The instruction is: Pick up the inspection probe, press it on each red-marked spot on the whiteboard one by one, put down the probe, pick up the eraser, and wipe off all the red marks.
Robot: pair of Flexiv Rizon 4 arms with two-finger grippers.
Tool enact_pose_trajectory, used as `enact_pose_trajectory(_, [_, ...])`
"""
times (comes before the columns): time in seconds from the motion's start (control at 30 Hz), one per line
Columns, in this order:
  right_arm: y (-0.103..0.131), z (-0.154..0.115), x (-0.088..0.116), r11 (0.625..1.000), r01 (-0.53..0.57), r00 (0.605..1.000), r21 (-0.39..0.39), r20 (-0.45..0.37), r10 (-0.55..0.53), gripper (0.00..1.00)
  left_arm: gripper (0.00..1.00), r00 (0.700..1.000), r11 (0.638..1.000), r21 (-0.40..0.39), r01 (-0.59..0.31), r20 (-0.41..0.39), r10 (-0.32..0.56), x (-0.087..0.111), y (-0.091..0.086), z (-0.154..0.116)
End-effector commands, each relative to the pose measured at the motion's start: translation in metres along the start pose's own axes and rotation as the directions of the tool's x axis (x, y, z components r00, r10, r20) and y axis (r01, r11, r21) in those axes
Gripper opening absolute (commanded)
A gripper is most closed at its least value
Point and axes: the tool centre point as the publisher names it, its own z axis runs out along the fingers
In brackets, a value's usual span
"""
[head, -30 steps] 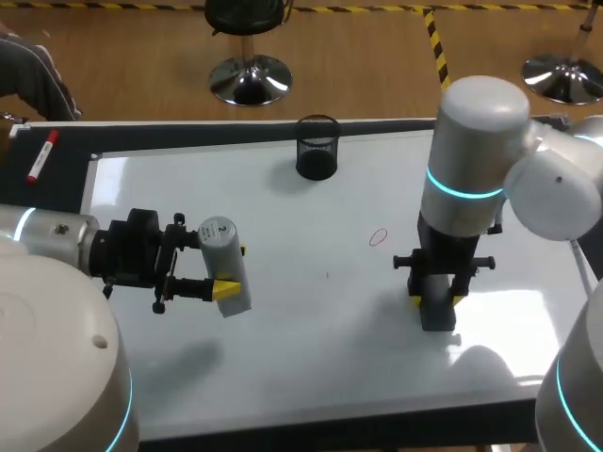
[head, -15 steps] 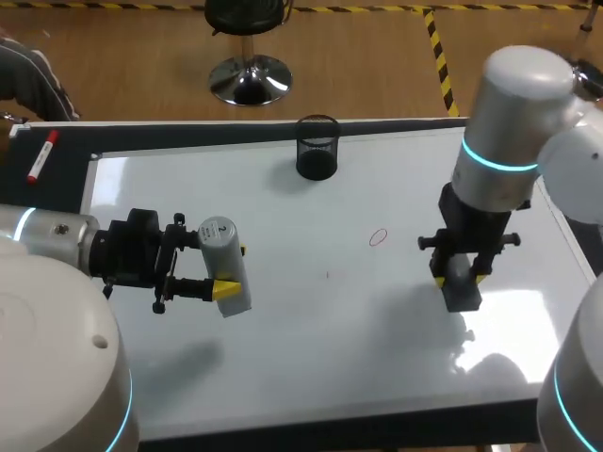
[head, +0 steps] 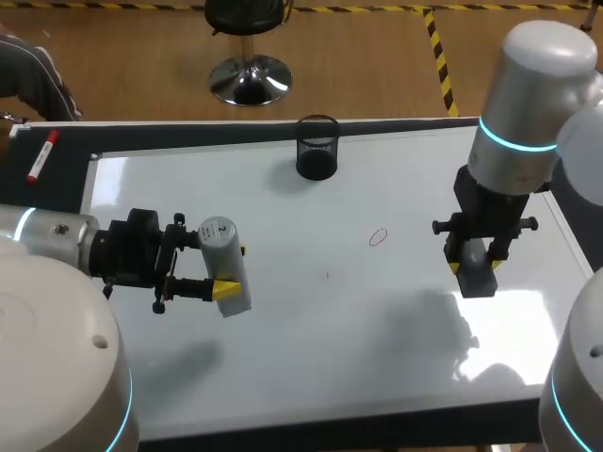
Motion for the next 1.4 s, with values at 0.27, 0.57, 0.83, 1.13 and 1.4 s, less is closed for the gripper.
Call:
enact_pose_trajectory(0.27, [-0.003,-0.002,-0.003,1.000,0.002,1.000,-0.005,-0.004,-0.002,0.00,0.00,1.000,1.000,0.002,-0.004,0.004,0.004,0.002,-0.001,0.000])
enact_pose_trajectory(0.57, [-0.003,-0.002,-0.003,1.000,0.002,1.000,-0.005,-0.004,-0.002,0.00,0.00,1.000,1.000,0.002,-0.004,0.004,0.004,0.002,-0.001,0.000])
enact_pose_trajectory(0.83, [-0.003,-0.002,-0.003,1.000,0.002,1.000,-0.005,-0.004,-0.002,0.00,0.00,1.000,1.000,-0.005,-0.015,0.007,0.015,-0.002,-0.001,0.001])
enact_pose_trajectory(1.13, [-0.003,-0.002,-0.003,1.000,0.002,1.000,-0.005,-0.004,-0.002,0.00,0.00,1.000,1.000,0.003,0.001,0.008,-0.001,-0.013,-0.002,0.004])
enact_pose_trajectory(1.4, [-0.003,-0.002,-0.003,1.000,0.002,1.000,-0.005,-0.004,-0.002,0.00,0.00,0.997,1.000,0.000,0.010,-0.072,-0.010,-0.031,0.000,0.020])
